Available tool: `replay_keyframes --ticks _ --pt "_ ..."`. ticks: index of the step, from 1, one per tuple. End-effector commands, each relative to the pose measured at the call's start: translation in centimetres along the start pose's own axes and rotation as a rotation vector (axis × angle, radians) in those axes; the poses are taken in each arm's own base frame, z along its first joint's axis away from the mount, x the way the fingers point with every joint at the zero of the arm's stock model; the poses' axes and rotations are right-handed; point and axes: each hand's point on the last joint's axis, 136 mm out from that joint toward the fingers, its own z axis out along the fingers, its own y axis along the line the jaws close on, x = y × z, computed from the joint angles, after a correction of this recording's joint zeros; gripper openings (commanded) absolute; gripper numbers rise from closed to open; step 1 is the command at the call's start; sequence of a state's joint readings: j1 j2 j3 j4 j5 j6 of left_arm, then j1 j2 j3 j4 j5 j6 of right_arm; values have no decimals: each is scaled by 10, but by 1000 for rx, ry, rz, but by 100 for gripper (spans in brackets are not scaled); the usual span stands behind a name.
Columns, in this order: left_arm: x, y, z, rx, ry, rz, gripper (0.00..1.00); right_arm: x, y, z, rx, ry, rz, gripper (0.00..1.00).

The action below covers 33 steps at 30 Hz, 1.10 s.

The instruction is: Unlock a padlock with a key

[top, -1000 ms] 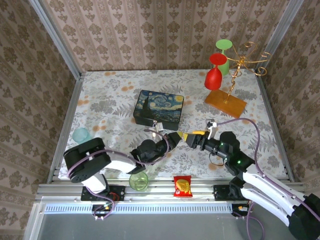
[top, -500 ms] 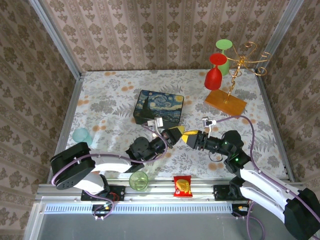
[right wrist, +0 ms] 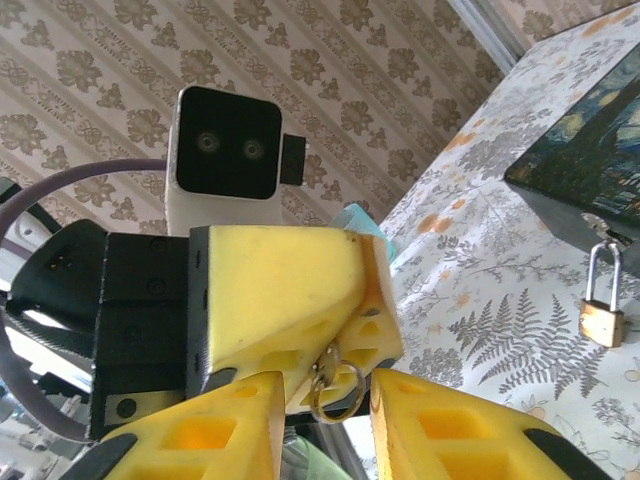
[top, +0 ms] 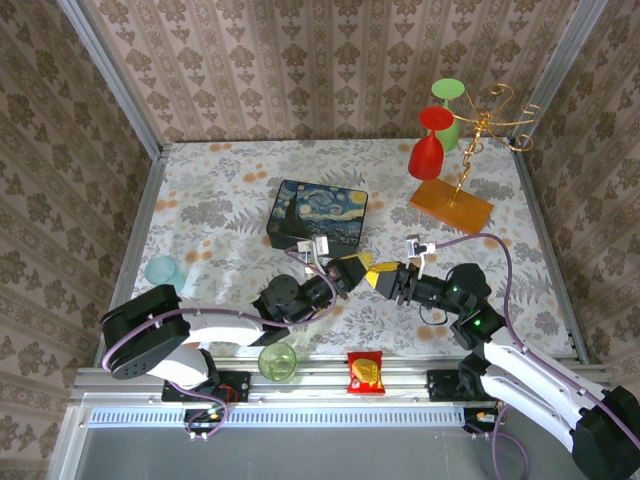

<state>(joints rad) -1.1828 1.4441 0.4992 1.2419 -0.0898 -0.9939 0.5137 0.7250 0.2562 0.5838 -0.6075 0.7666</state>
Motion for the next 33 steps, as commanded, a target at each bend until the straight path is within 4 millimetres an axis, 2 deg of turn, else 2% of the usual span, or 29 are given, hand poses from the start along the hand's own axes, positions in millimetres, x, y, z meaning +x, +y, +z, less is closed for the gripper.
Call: replay_keyframes --ticks 1,8,14,21,24,27,33 --pt "-17 -28 0 73 -52 -8 0 3 -10 -3 54 -8 -50 30" --pt "-12 -26 5 76 -34 -33 0 -2 2 2 13 -15 -85 34" --pt "-9 -25 8 74 -20 -33 0 -1 1 4 31 -12 -118 32" --pt "7 -11 11 32 35 -71 0 -9 4 2 52 -27 -164 32" --pt "10 -4 9 3 38 -74 0 -14 1 0 94 -36 -185 32" --pt "10 -7 8 -10 57 -42 0 -17 -7 -2 149 -49 -196 33" --pt "11 -5 4 -47 80 -24 0 -22 -4 -1 145 -50 -223 24"
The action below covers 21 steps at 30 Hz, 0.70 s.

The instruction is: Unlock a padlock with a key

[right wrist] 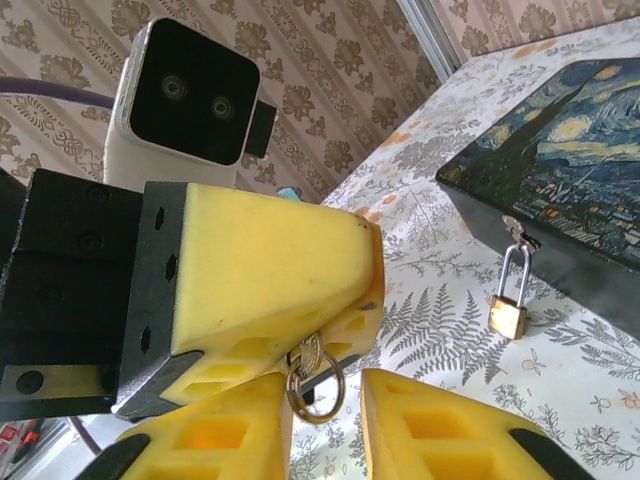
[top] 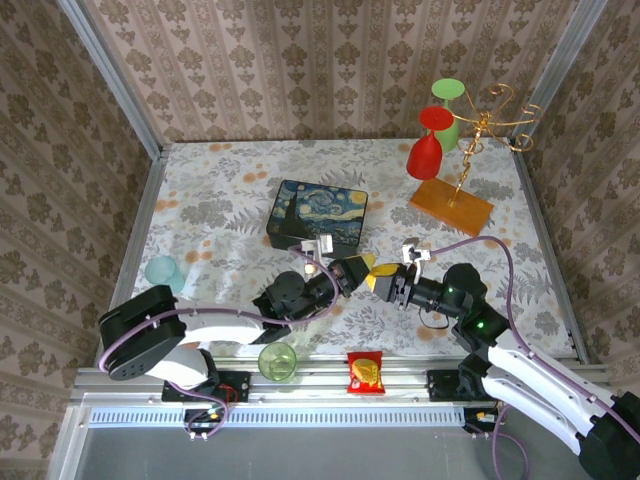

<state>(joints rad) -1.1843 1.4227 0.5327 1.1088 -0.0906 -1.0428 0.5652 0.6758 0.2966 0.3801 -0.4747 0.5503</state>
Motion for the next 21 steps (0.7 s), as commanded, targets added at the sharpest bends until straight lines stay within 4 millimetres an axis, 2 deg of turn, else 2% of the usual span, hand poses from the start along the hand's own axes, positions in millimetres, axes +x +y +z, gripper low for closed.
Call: replay_keyframes --ticks 1,3,5,7,11,13,21 --pt "6 -12 -1 16 35 17 0 -29 5 -1 25 -81 -65 20" --pt "6 -6 -3 1 34 4 0 -29 6 0 16 -72 -75 12" --pt "7 -1 -2 -7 46 -10 7 -24 8 3 3 -44 -78 6" --pt "5 -1 -3 2 41 -14 16 -18 6 5 7 -7 -81 4" --pt "-4 2 -5 -2 23 -12 22 -3 0 3 38 77 -96 2" --pt "-10 3 -7 -7 15 -3 29 3 -5 1 69 115 -105 1" --pt "-15 17 -10 -57 47 -20 40 17 -11 -2 103 182 -112 0"
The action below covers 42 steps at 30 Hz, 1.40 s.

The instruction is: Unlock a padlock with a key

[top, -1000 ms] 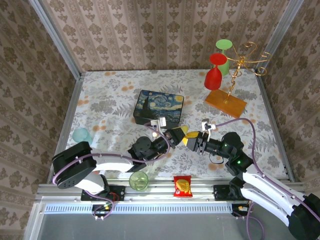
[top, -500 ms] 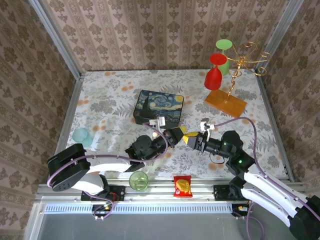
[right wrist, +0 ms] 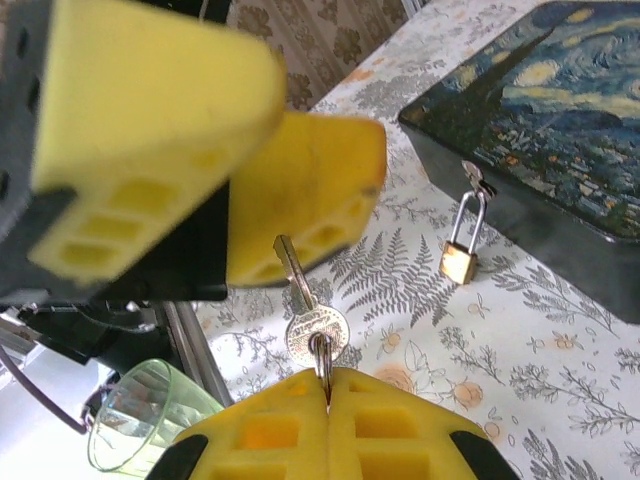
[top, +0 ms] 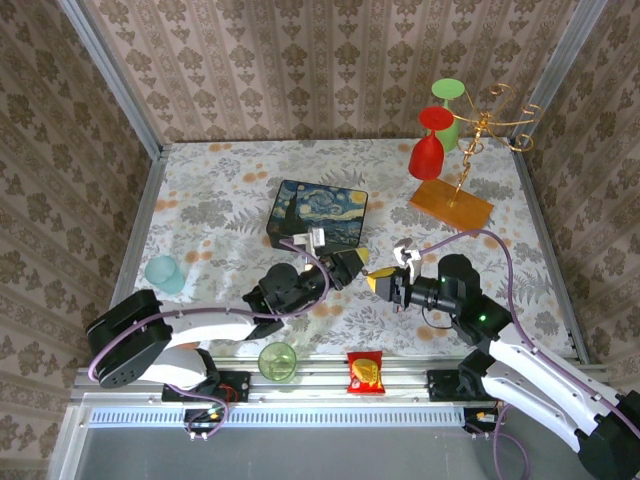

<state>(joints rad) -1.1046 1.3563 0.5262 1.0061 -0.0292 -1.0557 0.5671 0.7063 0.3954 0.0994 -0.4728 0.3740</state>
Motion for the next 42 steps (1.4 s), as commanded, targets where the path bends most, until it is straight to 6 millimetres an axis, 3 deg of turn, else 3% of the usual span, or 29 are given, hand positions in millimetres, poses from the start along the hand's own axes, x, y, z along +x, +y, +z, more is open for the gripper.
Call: replay_keyframes --ticks 1,6,13,18,24,30,34,42 --pt "4 6 -3 -7 44 -26 40 -3 0 -2 22 11 -31 1" --pt "8 13 -2 -2 51 -82 34 -6 -1 1 22 -3 -31 1" --pt "15 65 -20 -169 5 -281 52 -7 -9 4 58 -16 -19 1" --pt "22 47 -13 -109 -16 -429 73 -21 -10 8 65 -98 -14 1" --pt "23 43 -8 -32 -94 -606 76 -31 3 20 36 -127 -47 1" --pt "13 25 -7 8 -162 -620 77 -20 10 35 28 -90 -72 1" --pt "10 25 -10 14 -171 -645 74 -17 10 37 30 -101 -66 1" --pt "8 33 -24 -10 -191 -612 53 -7 9 34 34 -78 -66 1"
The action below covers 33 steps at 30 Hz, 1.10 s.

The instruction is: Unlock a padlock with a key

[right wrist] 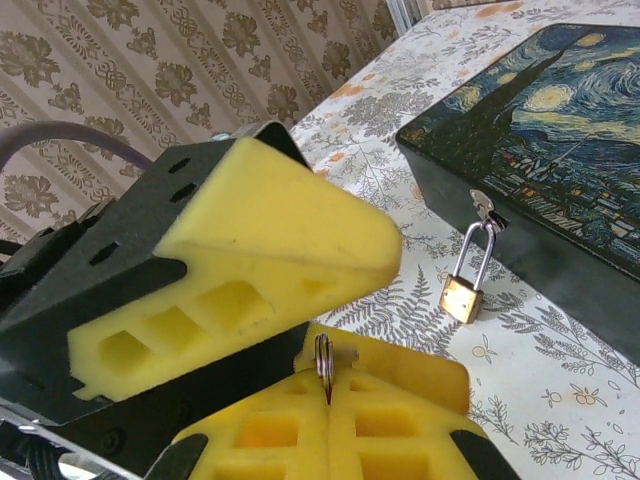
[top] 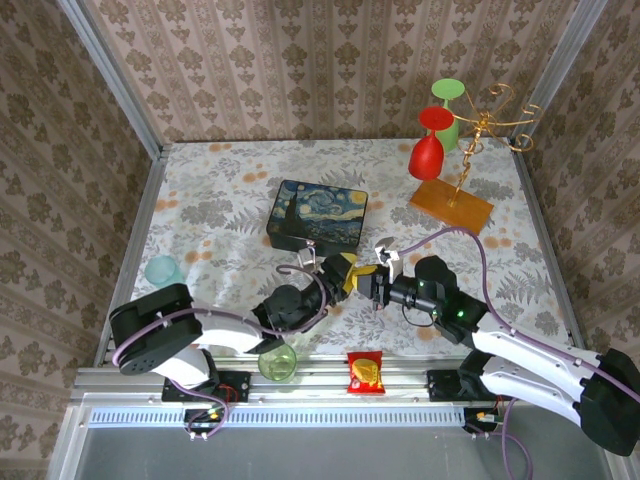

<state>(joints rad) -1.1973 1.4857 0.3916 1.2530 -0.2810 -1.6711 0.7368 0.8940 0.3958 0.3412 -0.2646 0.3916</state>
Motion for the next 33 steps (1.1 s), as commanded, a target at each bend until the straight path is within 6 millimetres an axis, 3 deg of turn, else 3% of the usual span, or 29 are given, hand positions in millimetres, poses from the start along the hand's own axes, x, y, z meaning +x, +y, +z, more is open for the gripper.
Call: replay_keyframes --ticks 1,14,26,33 --pt "-5 -15 -6 53 -23 5 51 -3 1 -4 8 -31 -22 1" --pt "-7 -4 -4 26 -23 20 28 2 -1 -8 17 -12 -38 2" --pt "-16 7 -9 -1 -51 55 19 5 -4 -10 39 3 -51 2" --pt "-19 7 -9 -3 -52 76 5 7 -5 -10 42 10 -52 3"
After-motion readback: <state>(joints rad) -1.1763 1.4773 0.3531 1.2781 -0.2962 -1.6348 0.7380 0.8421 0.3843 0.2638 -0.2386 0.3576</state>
